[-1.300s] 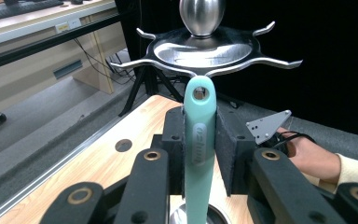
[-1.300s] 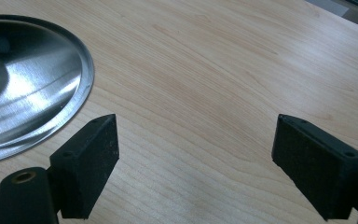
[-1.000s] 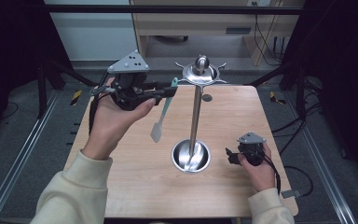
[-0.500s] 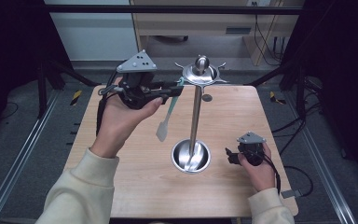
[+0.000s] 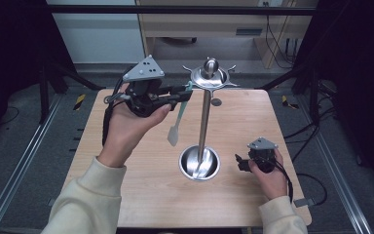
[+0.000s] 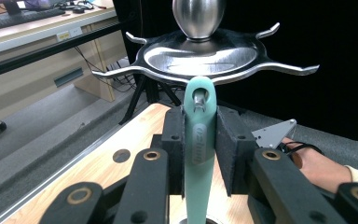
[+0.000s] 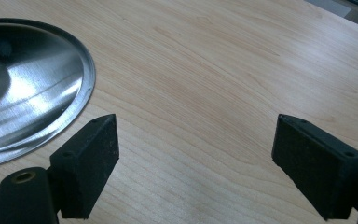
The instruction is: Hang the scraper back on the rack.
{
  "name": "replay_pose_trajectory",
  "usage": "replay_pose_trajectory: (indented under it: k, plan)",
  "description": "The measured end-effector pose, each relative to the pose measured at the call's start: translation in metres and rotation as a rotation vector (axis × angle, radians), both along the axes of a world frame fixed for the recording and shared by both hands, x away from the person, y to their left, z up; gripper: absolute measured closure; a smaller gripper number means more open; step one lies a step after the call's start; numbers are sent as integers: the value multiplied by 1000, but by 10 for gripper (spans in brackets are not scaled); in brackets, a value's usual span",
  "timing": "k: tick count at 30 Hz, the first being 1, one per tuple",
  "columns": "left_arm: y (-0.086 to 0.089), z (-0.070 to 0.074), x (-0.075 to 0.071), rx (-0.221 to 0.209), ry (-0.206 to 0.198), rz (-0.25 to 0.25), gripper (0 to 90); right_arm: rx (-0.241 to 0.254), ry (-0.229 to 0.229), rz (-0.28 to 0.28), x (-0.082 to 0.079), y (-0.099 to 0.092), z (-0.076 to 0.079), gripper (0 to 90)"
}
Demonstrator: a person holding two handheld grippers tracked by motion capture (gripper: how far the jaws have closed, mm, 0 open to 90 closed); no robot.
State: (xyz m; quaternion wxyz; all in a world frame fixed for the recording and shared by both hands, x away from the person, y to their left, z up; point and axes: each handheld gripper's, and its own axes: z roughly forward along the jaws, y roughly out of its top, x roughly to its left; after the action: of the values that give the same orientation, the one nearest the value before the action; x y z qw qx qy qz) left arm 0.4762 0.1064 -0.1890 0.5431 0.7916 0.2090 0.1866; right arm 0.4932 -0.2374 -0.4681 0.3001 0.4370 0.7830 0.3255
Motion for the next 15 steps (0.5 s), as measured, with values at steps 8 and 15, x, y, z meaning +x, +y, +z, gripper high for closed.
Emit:
replay_pose_trajectory:
  k: [8, 15]
  plan:
    - [-2, -1, 0, 5, -9, 2, 738, 6, -4, 0, 0, -2, 0, 149]
    - [0, -2, -1, -5, -6, 6, 739, -2, -5, -2, -1, -2, 1, 148]
